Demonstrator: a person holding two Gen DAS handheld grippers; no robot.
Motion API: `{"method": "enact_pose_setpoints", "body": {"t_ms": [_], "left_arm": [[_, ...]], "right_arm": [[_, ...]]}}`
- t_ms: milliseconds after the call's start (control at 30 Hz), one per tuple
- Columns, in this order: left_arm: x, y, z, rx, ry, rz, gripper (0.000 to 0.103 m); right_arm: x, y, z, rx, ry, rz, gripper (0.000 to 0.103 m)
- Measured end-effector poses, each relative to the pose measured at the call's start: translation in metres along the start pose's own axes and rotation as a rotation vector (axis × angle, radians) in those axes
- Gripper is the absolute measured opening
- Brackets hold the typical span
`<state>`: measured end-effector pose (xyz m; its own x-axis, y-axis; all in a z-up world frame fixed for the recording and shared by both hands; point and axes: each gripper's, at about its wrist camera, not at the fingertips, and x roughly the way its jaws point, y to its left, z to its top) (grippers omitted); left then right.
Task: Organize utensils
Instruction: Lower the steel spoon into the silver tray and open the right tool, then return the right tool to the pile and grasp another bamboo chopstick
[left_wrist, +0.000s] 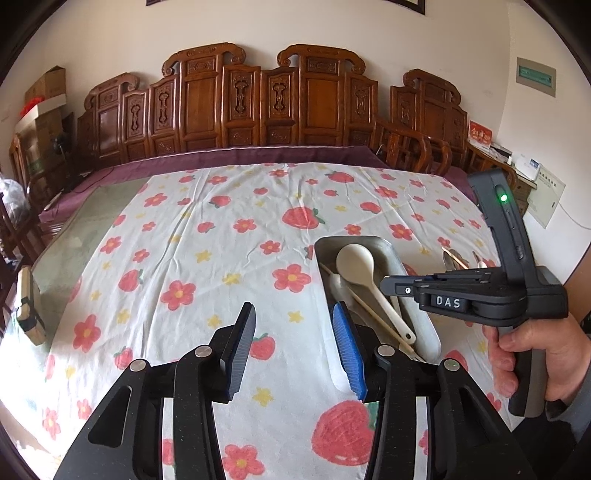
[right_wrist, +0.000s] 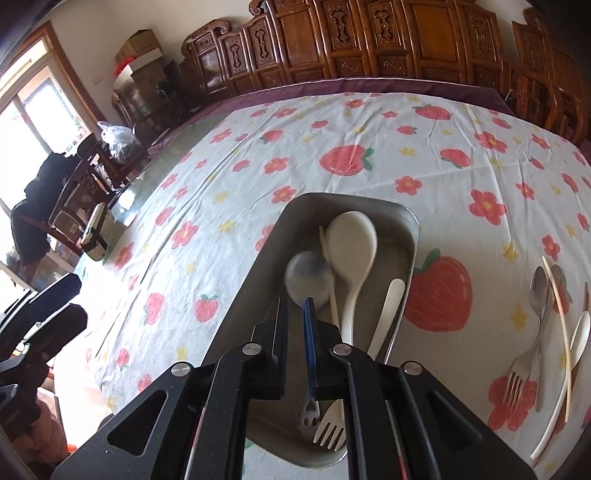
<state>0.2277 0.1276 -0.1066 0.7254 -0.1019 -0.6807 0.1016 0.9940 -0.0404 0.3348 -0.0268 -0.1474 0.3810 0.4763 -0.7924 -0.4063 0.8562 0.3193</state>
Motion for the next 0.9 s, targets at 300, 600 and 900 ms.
{"method": "enact_pose_setpoints", "body": {"t_ms": [300, 600, 900], "left_arm": [[-0.001, -0.025, -0.006, 0.031, -0.001, -0.025, 0.062], [0.0, -0.062, -0.016, 0.039, -0.011, -0.069, 0.078], [0.006, -0.102, -0.013, 0.079, -0.007, -0.098, 0.087]], "right_arm": [[-0.071, -0.033, -0.041, -0.082, -0.092, -0.069, 0.011], [-0.111, -0.14, -0.084, -0.059, -0.078, -0.237, 0.042], [-0.092, -0.207, -0.084, -0.053, -0.017, -0.282, 0.031]]}}
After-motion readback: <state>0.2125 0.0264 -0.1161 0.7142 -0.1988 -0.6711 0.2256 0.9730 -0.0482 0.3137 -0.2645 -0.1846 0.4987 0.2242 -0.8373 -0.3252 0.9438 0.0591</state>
